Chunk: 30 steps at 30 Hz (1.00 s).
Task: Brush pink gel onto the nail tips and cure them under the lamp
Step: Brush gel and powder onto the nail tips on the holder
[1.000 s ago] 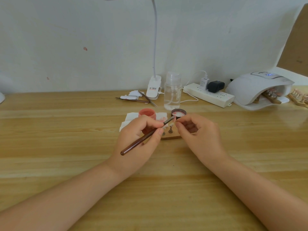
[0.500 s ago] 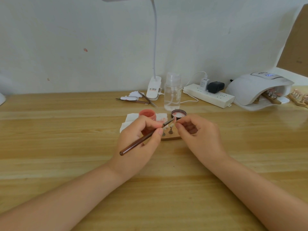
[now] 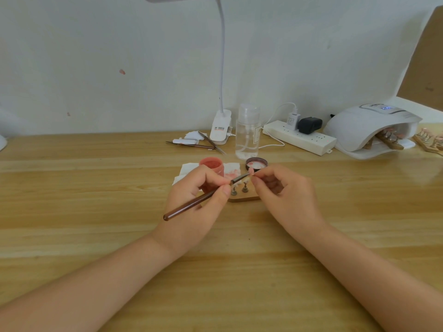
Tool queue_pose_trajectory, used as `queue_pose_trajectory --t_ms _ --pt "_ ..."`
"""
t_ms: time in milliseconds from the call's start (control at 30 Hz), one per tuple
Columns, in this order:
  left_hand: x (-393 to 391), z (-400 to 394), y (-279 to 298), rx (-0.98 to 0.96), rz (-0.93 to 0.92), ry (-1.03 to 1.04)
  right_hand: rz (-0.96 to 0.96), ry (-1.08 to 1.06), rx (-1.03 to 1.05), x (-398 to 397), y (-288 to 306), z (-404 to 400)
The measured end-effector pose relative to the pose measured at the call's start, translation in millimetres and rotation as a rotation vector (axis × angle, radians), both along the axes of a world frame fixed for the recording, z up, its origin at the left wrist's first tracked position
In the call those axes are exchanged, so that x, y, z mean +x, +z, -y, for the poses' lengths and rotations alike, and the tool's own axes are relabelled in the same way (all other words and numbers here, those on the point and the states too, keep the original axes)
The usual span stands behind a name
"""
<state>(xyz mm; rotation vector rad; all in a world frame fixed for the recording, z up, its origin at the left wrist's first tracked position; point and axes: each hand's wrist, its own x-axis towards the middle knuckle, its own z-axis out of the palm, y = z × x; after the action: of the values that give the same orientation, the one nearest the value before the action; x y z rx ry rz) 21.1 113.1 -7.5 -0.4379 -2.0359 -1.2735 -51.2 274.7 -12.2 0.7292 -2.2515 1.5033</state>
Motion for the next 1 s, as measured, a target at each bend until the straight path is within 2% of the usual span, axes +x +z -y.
queue_pose_trajectory --t_ms 300,567,833,900,1000 --pt "-4.7 0.3 -4.0 0.184 0.101 -0.045 0.016 0.001 -0.014 -0.1 -0.3 0.6" --pt "-1.6 2.5 -3.4 0.063 0.059 -0.045 0.027 0.015 0.001 0.8 0.5 0.3" --pt "-2.5 5.9 -2.3 0.139 0.028 0.055 0.060 0.001 -0.166 2.1 3.9 0.1" --pt "-4.4 5.8 -1.2 0.195 0.039 0.062 0.072 -0.009 -0.146 1.1 3.7 -1.1" --pt "-6.3 4.9 -0.9 0.251 0.059 0.042 0.038 -0.076 0.020 -2.5 0.7 -1.6"
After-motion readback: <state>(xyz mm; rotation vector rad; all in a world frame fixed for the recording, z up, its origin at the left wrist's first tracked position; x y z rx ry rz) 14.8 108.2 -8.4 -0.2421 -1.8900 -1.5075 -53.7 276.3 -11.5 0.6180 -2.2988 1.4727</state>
